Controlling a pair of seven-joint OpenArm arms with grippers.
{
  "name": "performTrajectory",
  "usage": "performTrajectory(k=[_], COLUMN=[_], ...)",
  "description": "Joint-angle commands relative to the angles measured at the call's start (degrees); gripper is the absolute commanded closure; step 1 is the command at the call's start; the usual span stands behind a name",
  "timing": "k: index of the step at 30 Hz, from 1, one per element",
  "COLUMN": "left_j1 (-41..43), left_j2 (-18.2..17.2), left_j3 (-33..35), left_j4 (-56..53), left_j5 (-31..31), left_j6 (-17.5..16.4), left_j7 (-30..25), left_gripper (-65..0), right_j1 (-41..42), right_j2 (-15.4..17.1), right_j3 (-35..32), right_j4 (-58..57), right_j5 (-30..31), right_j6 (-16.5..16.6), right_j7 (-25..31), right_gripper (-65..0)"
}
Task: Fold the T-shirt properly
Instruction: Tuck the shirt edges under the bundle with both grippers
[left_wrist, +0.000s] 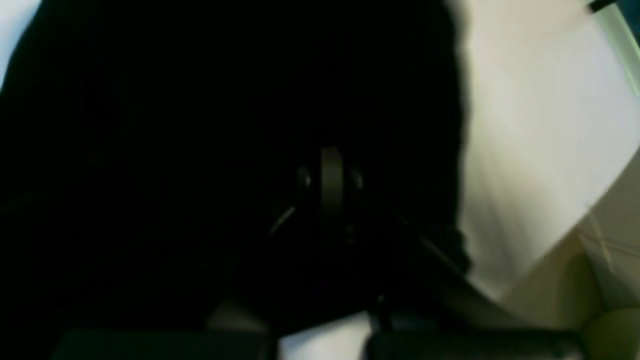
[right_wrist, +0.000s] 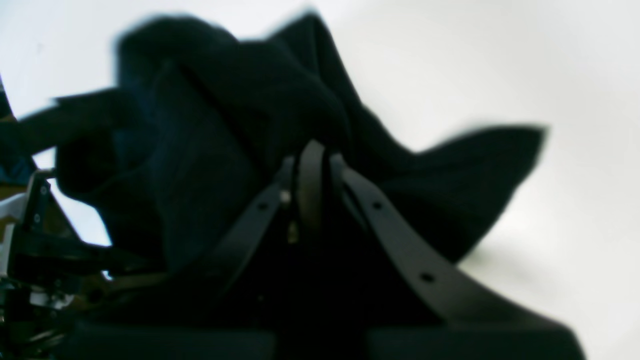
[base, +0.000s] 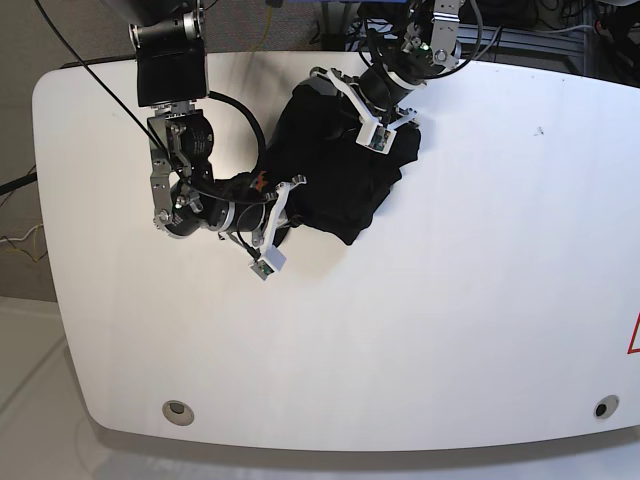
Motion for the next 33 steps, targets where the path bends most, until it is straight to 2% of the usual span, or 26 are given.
performTrajectory(k=[1, 6, 17, 26, 33], left_j1=[-0.52, -1.58, -3.95, -7.29, -9.23], left_j2=[0.66, 0.66, -0.56, -1.53, -1.53], left_j3=[-0.67, -1.99, -3.13, -7.35, -9.2], left_j4=[-1.34, -3.45, -4.33, -4.42, -4.42], left_j5=[-0.48, -0.48, -0.39, -0.3, -0.3], left_j6=[-0.08, -0.08, -0.08, -0.26, -0.26], left_j7=[-2.79, -4.46, -4.73, -4.73, -4.55], left_gripper=[-0.3, -0.3, -0.3, -0.3, -0.3], right_j1=[0.38, -0.32, -2.43, -5.42, -8.06], right_j2=[1.83, 2.71, 5.7, 5.97, 5.79], right_j3=[-1.09, -1.88, -1.62, 2.51, 4.89], right_j4=[-1.04, -1.31, -1.04, -1.04, -1.22], right_j5=[0.67, 0.67, 0.67, 0.67, 0.67], right_j6=[0.12, 0.12, 0.12, 0.12, 0.03], right_j7=[4.14, 6.08, 6.34, 6.61, 9.95], right_gripper=[0.0, 0.0, 0.0, 0.0, 0.0])
